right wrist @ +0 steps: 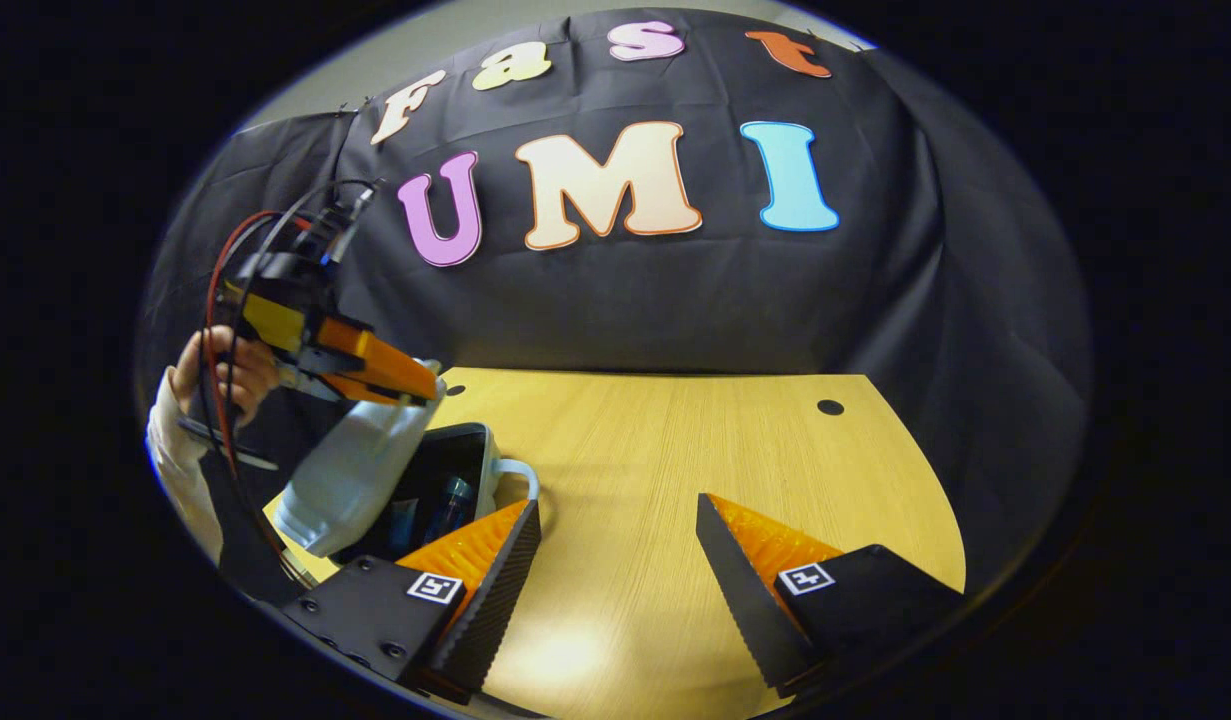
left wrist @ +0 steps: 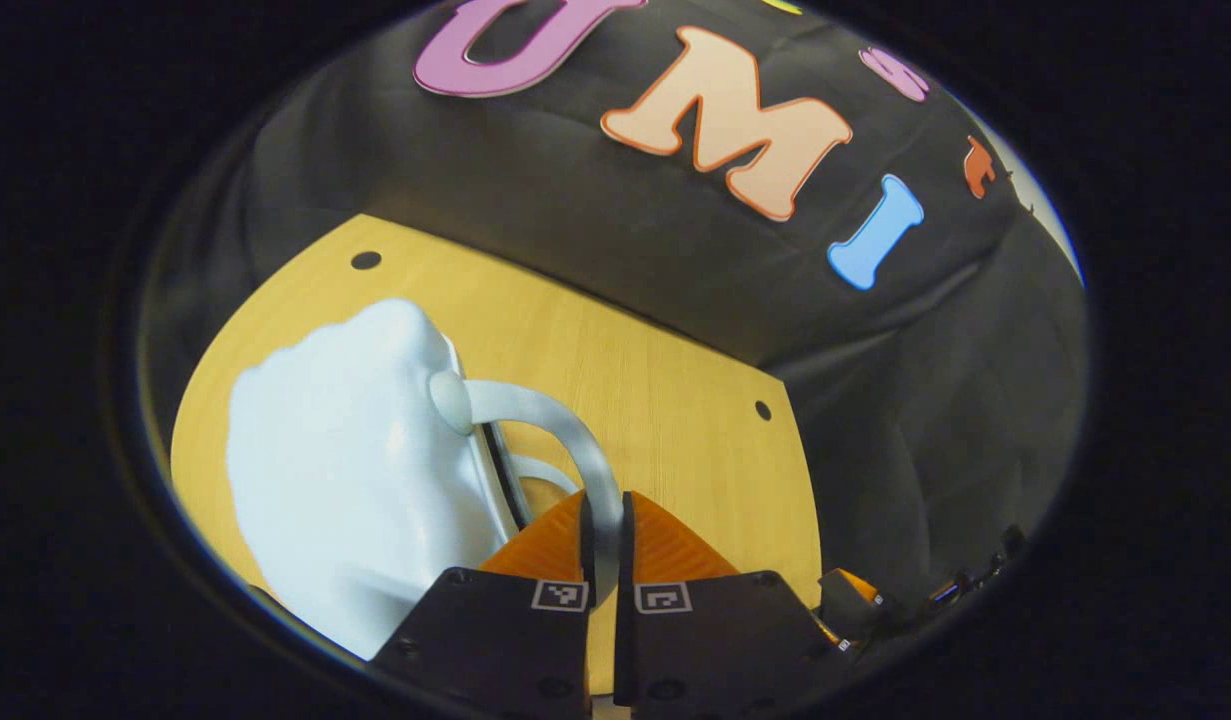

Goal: First open the suitcase, pack the skin care products into it, and then close the suitcase.

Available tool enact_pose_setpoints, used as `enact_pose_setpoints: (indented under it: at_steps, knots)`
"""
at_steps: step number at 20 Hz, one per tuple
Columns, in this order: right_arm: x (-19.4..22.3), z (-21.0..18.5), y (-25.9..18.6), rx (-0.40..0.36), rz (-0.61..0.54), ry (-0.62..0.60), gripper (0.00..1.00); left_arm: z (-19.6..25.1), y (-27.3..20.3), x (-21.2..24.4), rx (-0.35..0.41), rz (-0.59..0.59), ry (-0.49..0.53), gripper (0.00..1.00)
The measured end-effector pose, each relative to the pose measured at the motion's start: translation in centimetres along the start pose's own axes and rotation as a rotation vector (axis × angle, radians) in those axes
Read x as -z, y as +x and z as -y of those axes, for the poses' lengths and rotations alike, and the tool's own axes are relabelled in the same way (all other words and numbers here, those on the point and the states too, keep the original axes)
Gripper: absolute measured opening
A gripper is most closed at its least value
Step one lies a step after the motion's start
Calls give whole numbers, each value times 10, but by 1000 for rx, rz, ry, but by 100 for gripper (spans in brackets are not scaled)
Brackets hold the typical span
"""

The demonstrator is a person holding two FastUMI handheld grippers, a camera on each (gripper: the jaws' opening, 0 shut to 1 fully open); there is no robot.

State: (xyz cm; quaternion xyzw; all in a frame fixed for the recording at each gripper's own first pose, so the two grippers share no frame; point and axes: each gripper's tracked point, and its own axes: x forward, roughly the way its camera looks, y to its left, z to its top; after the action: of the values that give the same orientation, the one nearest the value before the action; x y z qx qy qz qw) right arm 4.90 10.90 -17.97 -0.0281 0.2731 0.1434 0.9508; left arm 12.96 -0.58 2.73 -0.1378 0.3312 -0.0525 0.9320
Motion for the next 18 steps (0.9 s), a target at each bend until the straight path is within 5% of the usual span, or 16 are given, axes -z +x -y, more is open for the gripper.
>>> enact_pose_setpoints:
  at_steps: [5, 12, 15, 17, 18]
  knots:
    - [0, 9, -13, 48, 9, 9, 94, -5, 51, 33, -44, -109, 25, 3]
    - [-1, 37, -38, 118, 27, 53, 98, -11, 63, 46, -95, -156, 81, 6]
    - [-3, 47, -47, 131, 43, 68, 98, 4, 34, 42, -78, -97, 147, 14]
    - [-5, 49, -50, 124, 50, 72, 94, 12, 14, 46, -94, -73, 213, 36]
    - [-8, 51, -53, 120, 60, 68, 98, 19, 6, 48, -94, -59, 247, 34]
